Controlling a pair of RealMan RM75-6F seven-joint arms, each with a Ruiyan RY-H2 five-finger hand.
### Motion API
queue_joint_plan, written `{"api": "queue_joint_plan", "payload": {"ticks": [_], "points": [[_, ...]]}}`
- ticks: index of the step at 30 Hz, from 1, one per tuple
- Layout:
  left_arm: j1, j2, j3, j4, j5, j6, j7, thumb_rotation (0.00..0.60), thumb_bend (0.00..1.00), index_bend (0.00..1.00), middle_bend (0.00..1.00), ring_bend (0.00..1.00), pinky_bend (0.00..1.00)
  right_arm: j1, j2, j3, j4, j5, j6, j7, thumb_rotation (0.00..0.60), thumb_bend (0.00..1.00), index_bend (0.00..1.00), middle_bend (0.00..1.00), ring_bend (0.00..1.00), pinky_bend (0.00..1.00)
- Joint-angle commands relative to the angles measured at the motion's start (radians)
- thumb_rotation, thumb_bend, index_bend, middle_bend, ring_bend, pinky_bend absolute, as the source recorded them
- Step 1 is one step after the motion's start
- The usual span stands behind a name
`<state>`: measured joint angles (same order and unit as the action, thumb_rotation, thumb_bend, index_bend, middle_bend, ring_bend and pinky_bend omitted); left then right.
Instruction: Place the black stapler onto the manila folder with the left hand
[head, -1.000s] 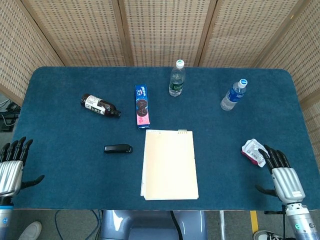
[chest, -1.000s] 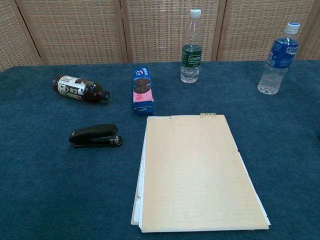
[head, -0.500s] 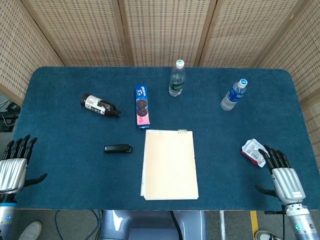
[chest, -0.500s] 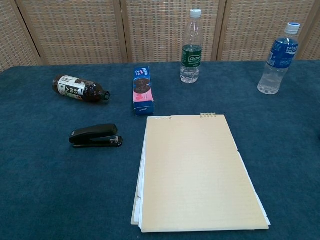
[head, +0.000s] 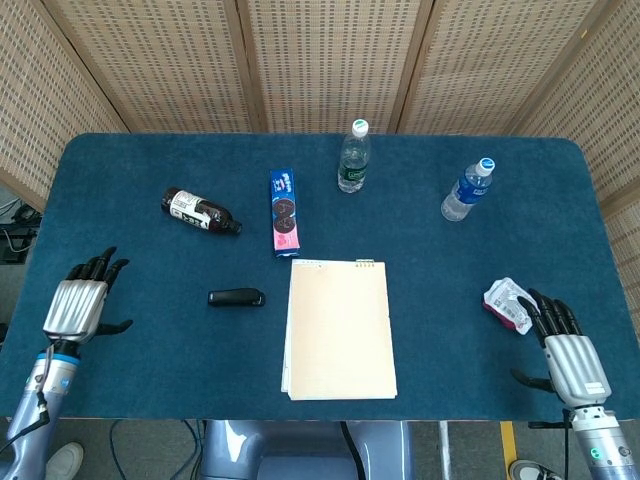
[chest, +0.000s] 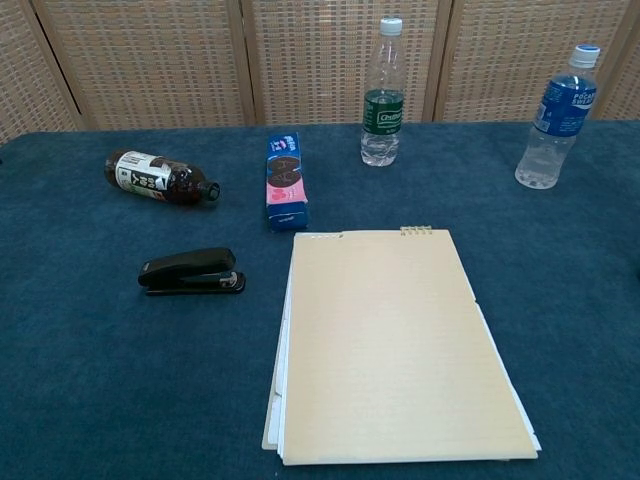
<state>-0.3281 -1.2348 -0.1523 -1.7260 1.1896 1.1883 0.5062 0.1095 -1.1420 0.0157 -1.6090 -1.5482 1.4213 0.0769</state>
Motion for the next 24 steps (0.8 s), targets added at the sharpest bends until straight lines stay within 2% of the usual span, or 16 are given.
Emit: {"api": "queue_joint_plan", "payload": {"ticks": [1, 5, 11, 24], "points": [[-0.052, -0.052, -0.015, 0.032, -0.055, -0.051, 0.044, 0.600, 0.15, 0.24, 0.12, 0.18, 0.23, 0.000, 0.003, 0.002, 0.000, 0.001, 0.002, 0.007, 0.600, 0.15, 0.07, 0.00, 0.00, 0.00], [-0.092, -0.094, -0.022, 0.050, -0.101, -0.079, 0.082, 0.600, 0.22, 0.28, 0.15, 0.20, 0.23, 0.000, 0.005, 0.004, 0.001, 0.003, 0.001, 0.015, 0.600, 0.15, 0.07, 0.00, 0.00, 0.00], [-0.157, -0.158, -0.027, 0.089, -0.172, -0.115, 0.143, 0.600, 0.28, 0.33, 0.19, 0.22, 0.25, 0.001, 0.007, 0.005, 0.003, 0.004, 0.001, 0.025, 0.600, 0.15, 0.07, 0.00, 0.00, 0.00], [-0.246, -0.267, -0.024, 0.107, -0.284, -0.109, 0.239, 0.600, 0.29, 0.36, 0.20, 0.23, 0.25, 0.001, 0.016, 0.009, 0.004, 0.009, 0.000, 0.055, 0.600, 0.15, 0.07, 0.00, 0.00, 0.00]]}}
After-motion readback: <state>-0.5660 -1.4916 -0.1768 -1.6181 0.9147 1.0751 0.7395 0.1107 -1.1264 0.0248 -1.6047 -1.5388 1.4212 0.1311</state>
